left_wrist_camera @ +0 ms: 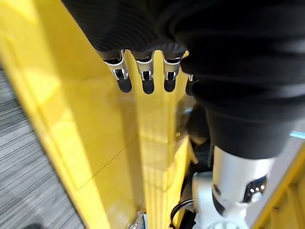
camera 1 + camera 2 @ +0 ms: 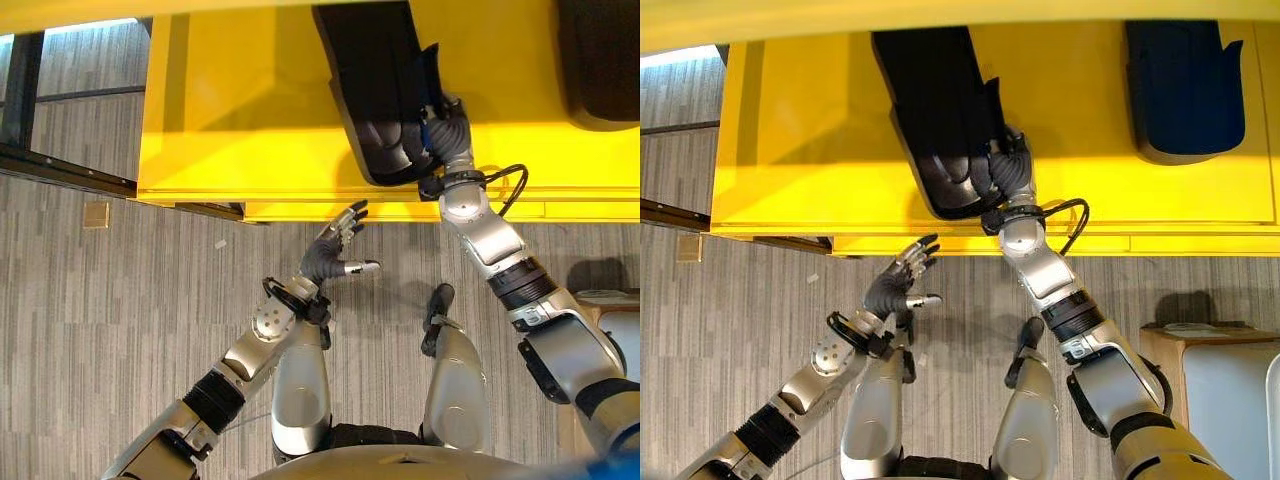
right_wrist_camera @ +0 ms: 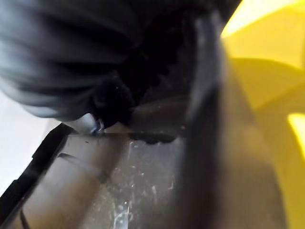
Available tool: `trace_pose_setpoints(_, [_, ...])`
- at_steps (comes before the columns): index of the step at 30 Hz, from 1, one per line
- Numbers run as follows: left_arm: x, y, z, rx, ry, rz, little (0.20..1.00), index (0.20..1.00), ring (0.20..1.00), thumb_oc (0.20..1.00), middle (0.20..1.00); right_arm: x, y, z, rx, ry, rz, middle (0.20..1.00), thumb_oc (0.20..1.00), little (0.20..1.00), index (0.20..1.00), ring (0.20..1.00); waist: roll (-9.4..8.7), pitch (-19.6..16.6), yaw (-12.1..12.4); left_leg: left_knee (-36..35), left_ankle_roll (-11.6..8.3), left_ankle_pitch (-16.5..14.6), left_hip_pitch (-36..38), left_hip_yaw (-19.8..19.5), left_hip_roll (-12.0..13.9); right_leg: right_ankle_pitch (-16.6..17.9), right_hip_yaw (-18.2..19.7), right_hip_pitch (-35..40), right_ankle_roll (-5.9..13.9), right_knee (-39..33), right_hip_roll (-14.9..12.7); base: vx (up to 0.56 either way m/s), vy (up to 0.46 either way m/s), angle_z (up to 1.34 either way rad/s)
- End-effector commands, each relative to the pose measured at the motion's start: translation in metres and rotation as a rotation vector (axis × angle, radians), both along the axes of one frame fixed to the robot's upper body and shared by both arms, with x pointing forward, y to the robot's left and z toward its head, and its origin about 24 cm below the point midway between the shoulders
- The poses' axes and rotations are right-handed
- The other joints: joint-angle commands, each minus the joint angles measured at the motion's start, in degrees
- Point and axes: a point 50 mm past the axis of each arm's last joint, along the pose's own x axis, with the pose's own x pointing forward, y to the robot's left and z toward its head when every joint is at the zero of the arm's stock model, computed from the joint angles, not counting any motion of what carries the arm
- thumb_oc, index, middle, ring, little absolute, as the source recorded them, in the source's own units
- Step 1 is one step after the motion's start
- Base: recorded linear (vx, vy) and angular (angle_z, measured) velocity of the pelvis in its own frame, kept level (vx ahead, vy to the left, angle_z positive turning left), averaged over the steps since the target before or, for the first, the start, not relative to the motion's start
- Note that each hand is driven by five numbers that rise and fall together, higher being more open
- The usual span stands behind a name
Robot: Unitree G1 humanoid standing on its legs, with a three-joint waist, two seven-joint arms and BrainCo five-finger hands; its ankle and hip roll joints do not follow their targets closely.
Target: Move parts from the plastic box to the shelf.
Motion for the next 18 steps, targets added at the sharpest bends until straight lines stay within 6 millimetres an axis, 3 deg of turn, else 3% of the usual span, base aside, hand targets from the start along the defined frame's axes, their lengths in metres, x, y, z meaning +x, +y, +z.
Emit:
trace_pose_setpoints(1, [-0.007, -0.009, 0.02, -0.072, -0.075, -0.022, 1.0, 1.0, 1.0, 1.0, 1.0, 0.001, -0.004, 0.037, -0.009, -0.133, -0.037, 0.2, 0.2, 0.2, 0.2, 0.2, 0.48, -1.63, 1.47, 3.94, 0.17, -4.49, 2.26, 2.39, 0.4, -2.18, -0.71, -1.22, -1.44, 5.12, 1.72, -0.09, 0.014, 0.12])
trace_pose_setpoints(6, [-0.007, -0.013, 0.028, -0.073, -0.093, -0.042, 1.0, 1.0, 1.0, 1.0, 1.0, 0.003, -0.014, 0.053, -0.001, -0.18, -0.084, 0.2, 0.2, 0.2, 0.2, 0.2, 0.41, -1.63, 1.94, 9.87, 0.54, -6.71, -0.98, 3.24, 0.81, -4.06, -1.47, -3.39, -2.03, 10.08, 0.56, -0.1, -0.012, 0.06])
trace_pose_setpoints(7, [-0.007, -0.012, 0.027, -0.069, -0.083, -0.041, 1.0, 1.0, 1.0, 1.0, 1.0, 0.006, -0.017, 0.054, 0.008, -0.165, -0.098, 0.2, 0.2, 0.2, 0.2, 0.2, 0.26, -1.63, 2.2, 12.31, 0.12, -8.8, -0.96, 2.93, 1.06, -6.04, -1.27, -3.1, -1.63, 12.47, -0.01, -0.05, -0.019, 0.02])
trace_pose_setpoints(8, [-0.006, -0.012, 0.028, -0.068, -0.087, -0.041, 1.0, 1.0, 1.0, 1.0, 1.0, 0.006, -0.017, 0.057, 0.01, -0.171, -0.101, 0.2, 0.2, 0.2, 0.2, 0.2, 0.28, -1.63, 2.29, 12.43, 0.65, -7.81, -1.98, 3.31, 1.3, -5.08, -1.74, -3.99, -2.32, 12.4, -0.03, 0.0, 0.0, 0.0])
trace_pose_setpoints(10, [-0.007, -0.013, 0.027, -0.065, -0.073, -0.042, 1.0, 1.0, 1.0, 1.0, 1.0, 0.011, -0.024, 0.065, 0.01, -0.164, -0.128, 0.2, 0.2, 0.2, 0.2, 0.2, 0.1, -1.63, 2.73, 15.49, 0.28, -10.35, -2.33, 2.69, 1.83, -7.61, -1.34, -3.93, -2.01, 15.57, -0.63, -0.01, -0.025, -0.02])
trace_pose_setpoints(14, [-0.006, -0.014, 0.029, -0.049, -0.079, -0.048, 1.0, 1.0, 1.0, 1.0, 1.0, 0.019, -0.03, 0.075, 0.116, -0.099, -0.134, 0.2, 0.2, 0.2, 0.2, 0.2, -0.33, -1.63, 3.57, 17.61, 0.27, -11.33, -3.6, 2.13, 2.27, -8.94, -1.27, -4.52, -2.47, 17.72, -0.68, -0.02, -0.038, 0.01])
trace_pose_setpoints(18, [-0.007, -0.012, 0.031, -0.039, -0.073, -0.056, 1.0, 1.0, 1.0, 1.0, 1.0, 0.024, -0.048, 0.095, 0.149, -0.155, -0.207, 0.2, 0.2, 0.2, 0.2, 0.2, -0.81, -1.63, 4.83, 18.67, 0.35, -11.87, -4.86, 1.4, 2.3, -9.65, -1.72, -5.02, -2.73, 18.76, -0.26, -0.01, -0.062, 0.01])
